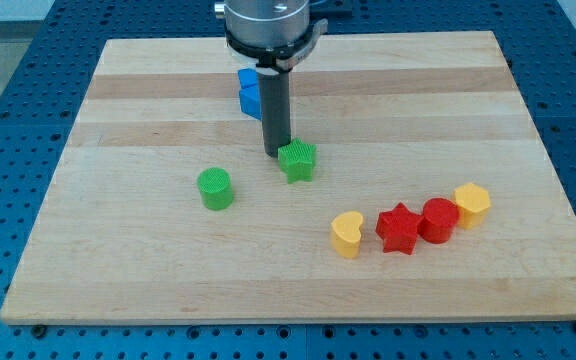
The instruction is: Push the green star to the top left of the yellow heart
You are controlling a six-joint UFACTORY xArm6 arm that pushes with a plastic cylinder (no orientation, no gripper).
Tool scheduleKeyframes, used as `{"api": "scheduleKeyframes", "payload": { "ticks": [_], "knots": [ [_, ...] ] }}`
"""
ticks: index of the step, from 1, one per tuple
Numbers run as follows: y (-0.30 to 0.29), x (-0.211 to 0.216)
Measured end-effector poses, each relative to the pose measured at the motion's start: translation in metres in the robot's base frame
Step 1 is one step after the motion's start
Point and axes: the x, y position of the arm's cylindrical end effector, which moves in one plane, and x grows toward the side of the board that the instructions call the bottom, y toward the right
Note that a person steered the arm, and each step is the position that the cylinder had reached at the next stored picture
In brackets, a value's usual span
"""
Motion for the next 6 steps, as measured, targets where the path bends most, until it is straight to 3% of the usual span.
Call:
{"api": "scheduleKeyframes", "payload": {
  "ticks": [1, 2, 3, 5, 6],
  "knots": [
    [0.0, 0.031],
    [0.006, 0.001],
    [0.049, -0.015],
    [0.061, 0.037],
    [0.059, 0.035]
  ]
}}
